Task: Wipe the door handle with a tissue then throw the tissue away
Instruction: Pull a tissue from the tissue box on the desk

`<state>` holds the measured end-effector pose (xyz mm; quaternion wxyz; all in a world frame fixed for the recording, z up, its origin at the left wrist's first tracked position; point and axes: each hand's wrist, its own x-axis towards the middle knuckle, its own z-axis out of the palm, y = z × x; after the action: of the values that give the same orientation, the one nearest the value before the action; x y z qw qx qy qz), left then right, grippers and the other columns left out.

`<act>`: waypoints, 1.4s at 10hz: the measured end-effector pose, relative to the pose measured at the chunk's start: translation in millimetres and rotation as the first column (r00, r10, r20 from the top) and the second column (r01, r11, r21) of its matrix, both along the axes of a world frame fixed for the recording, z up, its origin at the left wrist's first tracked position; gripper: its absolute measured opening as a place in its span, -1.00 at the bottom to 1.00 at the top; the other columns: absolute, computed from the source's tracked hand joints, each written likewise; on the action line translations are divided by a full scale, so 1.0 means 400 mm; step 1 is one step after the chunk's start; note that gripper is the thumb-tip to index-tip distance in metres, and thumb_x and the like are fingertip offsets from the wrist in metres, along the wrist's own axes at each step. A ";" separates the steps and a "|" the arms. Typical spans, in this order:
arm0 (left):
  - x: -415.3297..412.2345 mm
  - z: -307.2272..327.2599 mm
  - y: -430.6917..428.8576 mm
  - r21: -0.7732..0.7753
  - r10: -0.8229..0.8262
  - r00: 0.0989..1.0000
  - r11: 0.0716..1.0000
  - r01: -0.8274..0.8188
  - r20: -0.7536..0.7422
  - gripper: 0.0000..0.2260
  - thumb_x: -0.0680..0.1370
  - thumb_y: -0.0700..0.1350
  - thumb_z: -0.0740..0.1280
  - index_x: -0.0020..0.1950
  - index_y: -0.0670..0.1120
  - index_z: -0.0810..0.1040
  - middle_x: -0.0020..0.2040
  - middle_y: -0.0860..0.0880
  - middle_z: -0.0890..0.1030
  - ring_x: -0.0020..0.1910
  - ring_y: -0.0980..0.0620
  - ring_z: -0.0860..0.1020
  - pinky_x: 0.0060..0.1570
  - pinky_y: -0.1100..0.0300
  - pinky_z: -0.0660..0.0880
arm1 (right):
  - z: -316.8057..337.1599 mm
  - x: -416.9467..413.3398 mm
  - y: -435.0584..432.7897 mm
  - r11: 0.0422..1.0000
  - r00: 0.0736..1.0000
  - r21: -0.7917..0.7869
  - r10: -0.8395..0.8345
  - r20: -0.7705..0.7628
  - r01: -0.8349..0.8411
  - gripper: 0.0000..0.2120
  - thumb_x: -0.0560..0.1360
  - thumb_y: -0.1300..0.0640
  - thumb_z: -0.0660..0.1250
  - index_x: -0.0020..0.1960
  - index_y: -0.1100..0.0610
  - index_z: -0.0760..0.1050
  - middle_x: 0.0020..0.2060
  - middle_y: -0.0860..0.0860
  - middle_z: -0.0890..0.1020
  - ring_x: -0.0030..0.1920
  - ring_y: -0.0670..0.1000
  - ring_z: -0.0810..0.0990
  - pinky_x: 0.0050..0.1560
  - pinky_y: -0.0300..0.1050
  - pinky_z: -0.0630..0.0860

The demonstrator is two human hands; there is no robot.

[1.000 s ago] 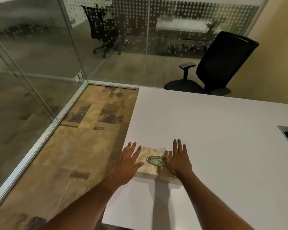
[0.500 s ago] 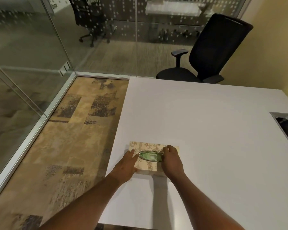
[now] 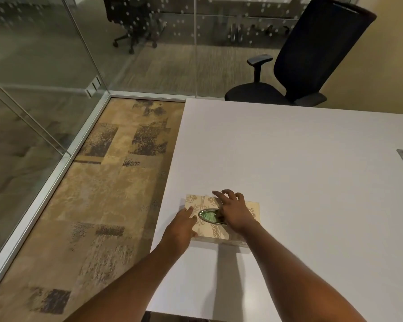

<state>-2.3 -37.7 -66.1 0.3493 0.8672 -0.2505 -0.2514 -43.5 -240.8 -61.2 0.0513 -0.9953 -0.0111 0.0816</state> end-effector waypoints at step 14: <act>0.011 0.208 -0.138 -0.175 0.143 0.981 0.971 -0.165 -0.132 -0.37 0.38 -0.24 0.50 0.42 -0.07 0.40 0.38 -0.05 0.45 0.36 -0.02 0.39 0.34 0.12 0.36 | 0.274 -0.037 -0.045 0.569 0.913 0.786 -0.408 0.015 0.241 -0.81 0.59 0.30 0.11 -0.15 0.15 0.40 -0.25 0.15 0.55 -0.27 0.00 0.46 -0.14 0.02 0.57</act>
<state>2.2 -93.0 17.0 0.4611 0.8314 -0.1836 -0.2499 -58.2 -258.8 48.6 0.4833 -0.8642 0.1340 -0.0398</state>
